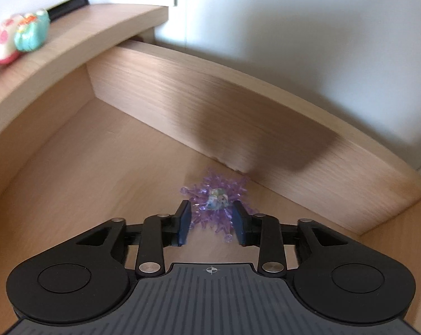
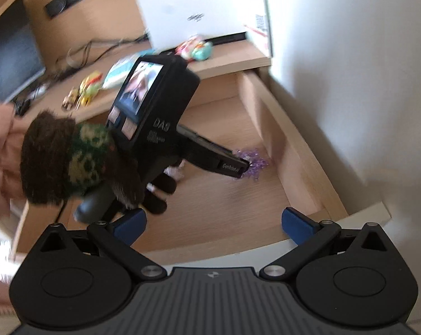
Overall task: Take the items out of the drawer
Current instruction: 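Close the left tool on the purple snowflake while the right tool reaches toward the lace cloth, then close the right tool on the pink-and-white lace cloth and lift it while the left tool holds the snowflake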
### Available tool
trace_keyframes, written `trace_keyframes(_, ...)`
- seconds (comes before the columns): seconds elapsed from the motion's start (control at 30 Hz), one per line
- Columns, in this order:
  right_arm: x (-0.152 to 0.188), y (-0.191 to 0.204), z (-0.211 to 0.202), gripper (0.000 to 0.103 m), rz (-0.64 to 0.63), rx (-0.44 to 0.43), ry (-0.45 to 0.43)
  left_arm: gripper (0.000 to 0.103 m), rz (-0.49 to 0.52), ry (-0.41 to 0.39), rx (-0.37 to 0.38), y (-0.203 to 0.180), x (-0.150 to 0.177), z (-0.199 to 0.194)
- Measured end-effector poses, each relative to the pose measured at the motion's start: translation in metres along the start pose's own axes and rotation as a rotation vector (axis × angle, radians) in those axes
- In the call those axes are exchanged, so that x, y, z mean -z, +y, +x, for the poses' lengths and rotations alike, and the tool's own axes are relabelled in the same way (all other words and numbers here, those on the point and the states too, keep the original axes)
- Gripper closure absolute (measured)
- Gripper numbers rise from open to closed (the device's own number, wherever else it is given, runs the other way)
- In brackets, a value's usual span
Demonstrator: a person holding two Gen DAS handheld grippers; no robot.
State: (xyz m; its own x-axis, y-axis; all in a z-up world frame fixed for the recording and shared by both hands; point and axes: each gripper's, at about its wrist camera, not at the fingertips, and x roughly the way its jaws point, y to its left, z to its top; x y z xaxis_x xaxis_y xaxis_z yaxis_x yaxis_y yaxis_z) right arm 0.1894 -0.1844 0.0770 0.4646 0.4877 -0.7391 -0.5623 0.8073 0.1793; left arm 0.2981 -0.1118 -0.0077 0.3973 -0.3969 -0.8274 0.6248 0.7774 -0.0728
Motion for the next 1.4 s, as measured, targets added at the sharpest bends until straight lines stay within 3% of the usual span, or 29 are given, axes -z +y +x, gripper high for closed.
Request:
trace_keyframes(0.07, -0.005, -0.001, -0.004, 0.0, 0.003, 0.019, 0.014, 0.052, 0.034, 0.013, 0.016, -0.003, -0.002, 0.0)
trace_keyframes(0.27, -0.013, -0.007, -0.03, 0.0, 0.016, 0.065, -0.054, 0.019, 0.224, 0.037, -0.006, -0.031, 0.003, 0.006)
trace_keyframes(0.37, -0.013, -0.011, -0.034, 0.0, 0.028, 0.086, -0.048, 0.02, 0.171, 0.031, -0.005, -0.027, -0.003, 0.005)
trace_keyframes(0.5, -0.01, -0.012, -0.034, 0.0, 0.031, 0.093, -0.038, 0.021, 0.146, 0.031, -0.106, -0.019, -0.012, 0.008)
trace_keyframes(0.7, -0.005, -0.009, -0.032, 0.0, 0.039, 0.074, -0.013, 0.021, 0.045, 0.05, -0.071, -0.002, -0.029, 0.015)
trace_keyframes(0.8, -0.006, -0.008, -0.03, 0.0, 0.029, 0.088, -0.008, 0.028, 0.019, 0.061, -0.078, 0.004, -0.034, 0.012)
trace_keyframes(0.93, -0.013, -0.007, -0.031, 0.0, -0.001, 0.144, -0.02, 0.028, -0.074, 0.17, -0.093, 0.016, -0.038, 0.001)
trace_keyframes(1.07, -0.032, -0.011, -0.026, 0.0, -0.012, 0.157, -0.025, 0.028, -0.205, 0.135, -0.077, 0.038, -0.03, -0.051)
trace_keyframes(1.23, -0.064, -0.012, 0.005, 0.0, -0.022, 0.043, 0.062, 0.028, -0.465, 0.073, -0.104, 0.074, -0.011, -0.14)
trace_keyframes(1.33, -0.082, -0.001, 0.035, 0.0, -0.048, -0.035, 0.117, 0.028, -0.603, 0.029, -0.186, 0.084, 0.023, -0.2)
trace_keyframes(1.4, -0.095, 0.011, 0.057, 0.0, -0.073, -0.057, 0.144, 0.028, -0.698, 0.006, -0.234, 0.097, 0.039, -0.22)
